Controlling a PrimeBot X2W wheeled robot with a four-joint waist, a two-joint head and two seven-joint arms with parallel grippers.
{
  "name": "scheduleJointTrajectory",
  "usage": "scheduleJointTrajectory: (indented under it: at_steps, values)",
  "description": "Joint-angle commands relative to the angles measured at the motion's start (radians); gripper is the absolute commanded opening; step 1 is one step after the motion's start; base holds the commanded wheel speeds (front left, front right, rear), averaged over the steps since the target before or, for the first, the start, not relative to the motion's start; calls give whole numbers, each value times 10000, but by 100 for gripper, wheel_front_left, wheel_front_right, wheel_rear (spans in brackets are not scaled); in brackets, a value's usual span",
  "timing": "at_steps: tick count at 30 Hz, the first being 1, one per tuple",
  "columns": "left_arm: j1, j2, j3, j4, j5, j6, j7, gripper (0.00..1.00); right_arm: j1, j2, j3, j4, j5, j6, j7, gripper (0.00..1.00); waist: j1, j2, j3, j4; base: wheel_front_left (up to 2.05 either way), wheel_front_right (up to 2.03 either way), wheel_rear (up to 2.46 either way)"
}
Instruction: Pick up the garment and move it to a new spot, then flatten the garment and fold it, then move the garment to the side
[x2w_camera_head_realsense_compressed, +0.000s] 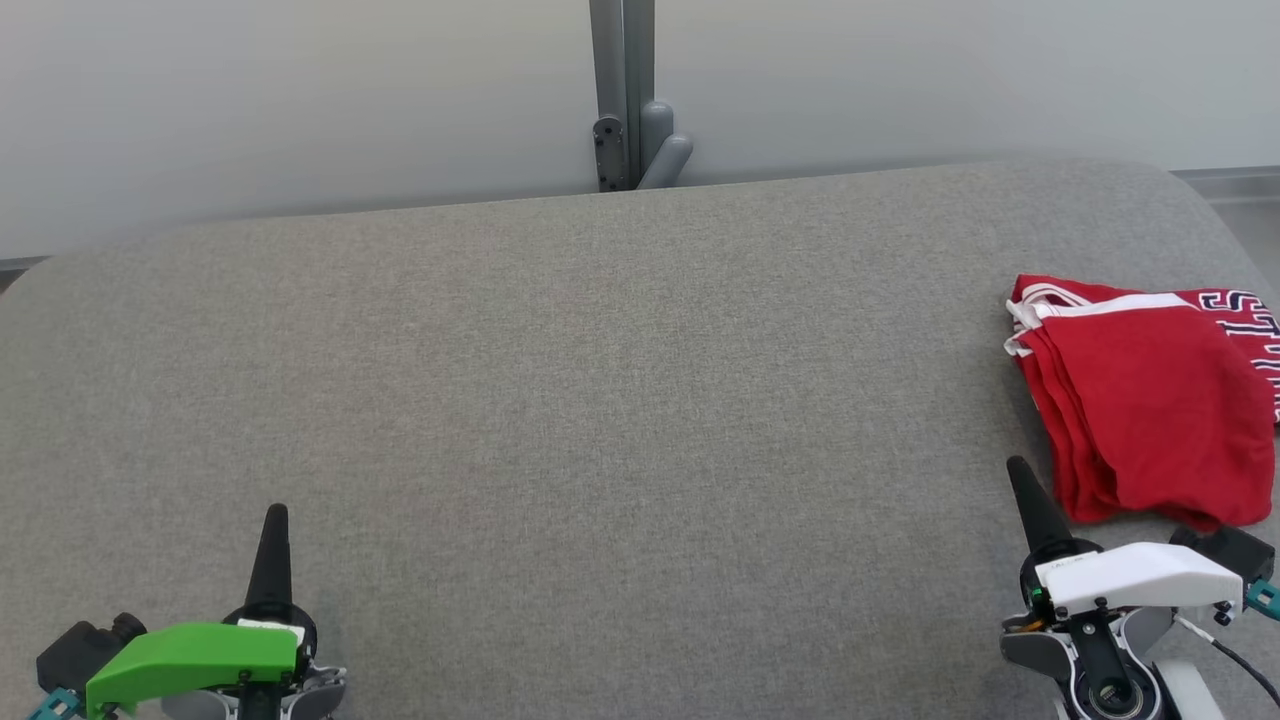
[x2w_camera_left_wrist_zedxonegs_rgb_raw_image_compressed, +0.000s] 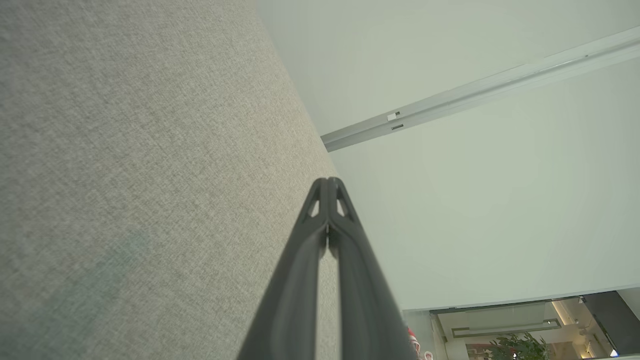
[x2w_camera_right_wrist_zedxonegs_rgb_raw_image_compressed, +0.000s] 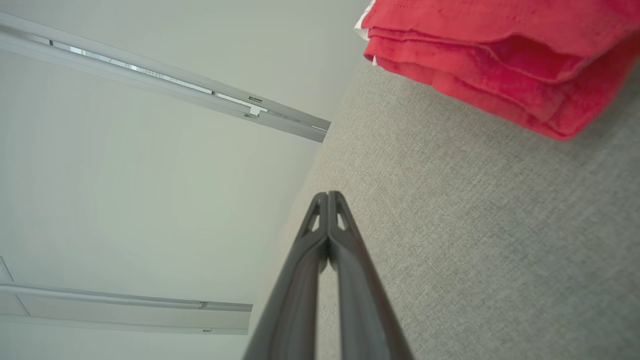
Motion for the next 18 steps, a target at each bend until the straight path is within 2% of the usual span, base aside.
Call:
scheduleJointTrajectory:
  at_steps: [1,18]
  values:
    - [-256,63,48,-105,-254,-46,68,0,-137,-54,-69,-136,314,3,85,0,0,41,-8,8,0,0,0]
    - [-322,73,176,-250,-1671,-83,448,0,-118,-60,-261,-297,1862,3,488,0,0,50,-76,82,0,0,0]
